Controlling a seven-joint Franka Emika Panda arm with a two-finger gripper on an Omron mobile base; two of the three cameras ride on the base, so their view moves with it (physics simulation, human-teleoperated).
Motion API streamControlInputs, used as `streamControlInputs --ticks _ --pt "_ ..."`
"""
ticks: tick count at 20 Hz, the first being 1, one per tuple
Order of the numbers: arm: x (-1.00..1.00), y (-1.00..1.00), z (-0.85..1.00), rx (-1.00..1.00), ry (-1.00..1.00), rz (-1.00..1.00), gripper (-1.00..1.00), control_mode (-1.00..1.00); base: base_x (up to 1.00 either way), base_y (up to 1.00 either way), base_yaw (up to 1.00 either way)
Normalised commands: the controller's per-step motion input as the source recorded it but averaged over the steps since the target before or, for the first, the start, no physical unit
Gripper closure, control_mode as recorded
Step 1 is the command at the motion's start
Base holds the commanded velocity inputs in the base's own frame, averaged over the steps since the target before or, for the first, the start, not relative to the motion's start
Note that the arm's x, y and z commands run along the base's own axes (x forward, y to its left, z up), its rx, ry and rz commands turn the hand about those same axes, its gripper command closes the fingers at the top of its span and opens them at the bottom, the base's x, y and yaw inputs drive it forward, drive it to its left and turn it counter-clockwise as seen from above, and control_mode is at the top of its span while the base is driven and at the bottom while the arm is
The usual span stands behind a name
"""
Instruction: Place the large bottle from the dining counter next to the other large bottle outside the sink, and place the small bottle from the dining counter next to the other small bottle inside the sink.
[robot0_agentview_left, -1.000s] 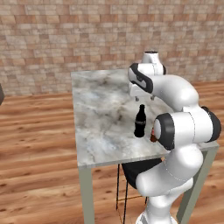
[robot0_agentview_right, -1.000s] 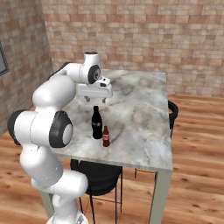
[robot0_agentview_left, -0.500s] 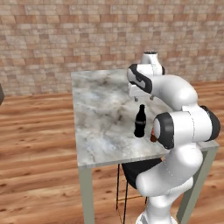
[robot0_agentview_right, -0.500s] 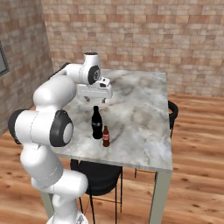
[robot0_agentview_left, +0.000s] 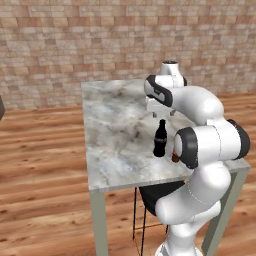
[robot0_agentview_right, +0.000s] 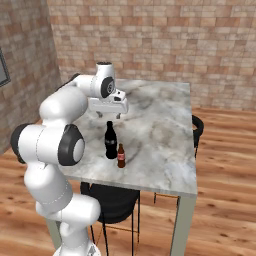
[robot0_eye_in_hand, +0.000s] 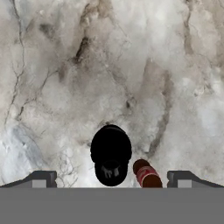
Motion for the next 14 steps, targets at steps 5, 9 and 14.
streamControlInputs --ticks 5,9,14 --pt "0.0 0.0 0.0 0.0 0.0 0.0 -1.0 -1.0 0.0 0.0 0.0" --pt "0.0 0.0 -0.08 0.0 0.0 0.0 -1.0 -1.0 0.0 0.0 0.0" --pt "0.0 0.0 -0.11 0.0 0.0 0.0 -1.0 -1.0 0.0 0.0 0.0"
